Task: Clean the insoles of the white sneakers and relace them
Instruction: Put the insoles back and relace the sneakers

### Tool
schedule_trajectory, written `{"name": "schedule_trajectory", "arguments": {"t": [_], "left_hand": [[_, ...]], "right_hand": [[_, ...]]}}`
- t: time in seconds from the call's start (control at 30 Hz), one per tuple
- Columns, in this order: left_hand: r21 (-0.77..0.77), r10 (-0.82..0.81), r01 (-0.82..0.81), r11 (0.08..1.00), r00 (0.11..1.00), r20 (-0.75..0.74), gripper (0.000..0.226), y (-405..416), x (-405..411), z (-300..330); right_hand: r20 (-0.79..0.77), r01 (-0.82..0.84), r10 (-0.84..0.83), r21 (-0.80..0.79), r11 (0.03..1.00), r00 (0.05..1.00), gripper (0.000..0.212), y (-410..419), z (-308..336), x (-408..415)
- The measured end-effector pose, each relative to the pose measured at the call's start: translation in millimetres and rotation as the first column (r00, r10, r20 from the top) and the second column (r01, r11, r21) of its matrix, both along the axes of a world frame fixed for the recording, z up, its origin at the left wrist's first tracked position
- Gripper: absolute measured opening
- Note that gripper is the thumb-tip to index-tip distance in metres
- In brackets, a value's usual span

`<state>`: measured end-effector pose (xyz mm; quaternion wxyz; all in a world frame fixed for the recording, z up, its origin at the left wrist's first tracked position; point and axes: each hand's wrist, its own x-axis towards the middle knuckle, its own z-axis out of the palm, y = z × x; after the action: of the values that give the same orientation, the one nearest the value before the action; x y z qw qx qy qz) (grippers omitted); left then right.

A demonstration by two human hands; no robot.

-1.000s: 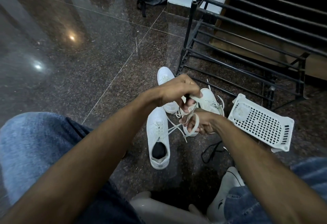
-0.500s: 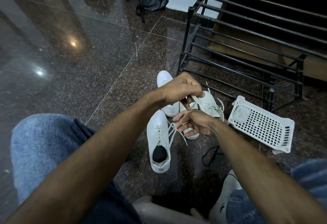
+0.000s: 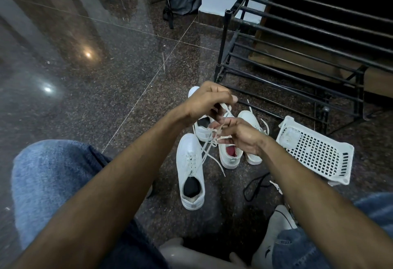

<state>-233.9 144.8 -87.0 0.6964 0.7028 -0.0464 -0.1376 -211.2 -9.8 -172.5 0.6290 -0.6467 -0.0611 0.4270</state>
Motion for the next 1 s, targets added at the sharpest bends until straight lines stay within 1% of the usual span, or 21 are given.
{"name": "schedule_trajectory", "arguments": {"t": [0.1,0.17,0.2,0.27,0.3,0.37,0.4,0.47,0.5,0.53,0.57,0.6,0.63,0.67,0.77,0.83,0.9,0.93,1.0], "left_hand": [[-0.117,0.089,-0.092,0.989,0.996,-0.031,0.023,2,3,-2],[-0.14,0.168,-0.171,0.975,0.985,-0.033,0.025,3,6,-4],[-0.145,0.228,-0.231,0.962,0.973,-0.035,0.026,3,7,-5],[-0.159,0.36,-0.365,0.918,0.931,-0.056,0.024,6,7,-9],[-0.173,0.416,-0.424,0.889,0.906,-0.083,0.02,8,7,-12],[-0.194,0.504,-0.529,0.826,0.847,-0.168,0.015,11,6,-24],[-0.161,0.546,-0.578,0.8,0.812,-0.205,0.017,12,4,-32],[0.003,0.62,-0.643,0.766,0.737,-0.269,0.02,10,-2,-51],[0.101,0.628,-0.631,0.769,0.715,-0.307,0.021,9,-8,-59],[0.194,0.597,-0.568,0.8,0.722,-0.35,0.021,8,-13,-68],[0.268,0.529,-0.456,0.849,0.75,-0.397,0.021,5,-19,-74],[0.31,0.436,-0.322,0.895,0.784,-0.442,0.02,2,-26,-79],[0.323,0.356,-0.219,0.921,0.811,-0.465,0.018,-3,-31,-82],[0.318,0.316,-0.179,0.931,0.832,-0.456,0.017,-6,-34,-84],[0.224,0.304,-0.236,0.946,0.885,-0.352,0.032,-14,-35,-84],[0.157,0.306,-0.269,0.95,0.903,-0.301,0.045,-15,-33,-84],[0.103,0.302,-0.285,0.953,0.914,-0.27,0.057,-13,-32,-87],[0.087,0.296,-0.283,0.955,0.919,-0.26,0.058,-11,-33,-87],[0.078,0.292,-0.282,0.956,0.93,-0.225,0.053,-8,-34,-89]], "right_hand": [[0.105,-0.041,0.038,0.032,0.999,0.994,0.036,-2,15,5],[0.156,-0.056,0.051,0.023,0.998,0.986,0.036,-3,23,6],[0.199,-0.066,0.066,-0.002,0.998,0.978,0.032,-3,25,7],[0.309,-0.061,0.08,-0.07,0.996,0.948,0.014,-2,27,8],[0.355,-0.04,0.073,-0.098,0.994,0.932,0.009,-3,27,8],[0.413,0.031,0.027,-0.133,0.991,0.91,0.019,-3,25,8],[0.425,0.077,-0.01,-0.141,0.987,0.905,0.02,-3,25,7],[0.404,0.165,-0.103,-0.121,0.979,0.909,0.015,-1,26,4],[0.37,0.205,-0.155,-0.101,0.974,0.916,0.012,1,26,3],[0.339,0.246,-0.203,-0.088,0.965,0.919,0.013,3,26,1],[0.323,0.277,-0.236,-0.088,0.957,0.916,0.015,5,26,1],[0.314,0.299,-0.255,-0.1,0.949,0.915,0.018,7,25,0],[0.306,0.313,-0.265,-0.119,0.942,0.915,0.02,8,24,0],[0.294,0.322,-0.273,-0.134,0.937,0.916,0.02,8,24,0],[0.25,0.365,-0.322,-0.147,0.92,0.913,0.015,8,20,2],[0.212,0.405,-0.367,-0.178,0.897,0.906,0.018,6,18,4],[0.148,0.4,-0.374,-0.233,0.886,0.915,0.022,4,16,6],[0.118,0.379,-0.361,-0.259,0.888,0.925,0.025,3,15,7],[0.082,0.33,-0.321,-0.295,0.897,0.944,0.04,3,13,8]]}}
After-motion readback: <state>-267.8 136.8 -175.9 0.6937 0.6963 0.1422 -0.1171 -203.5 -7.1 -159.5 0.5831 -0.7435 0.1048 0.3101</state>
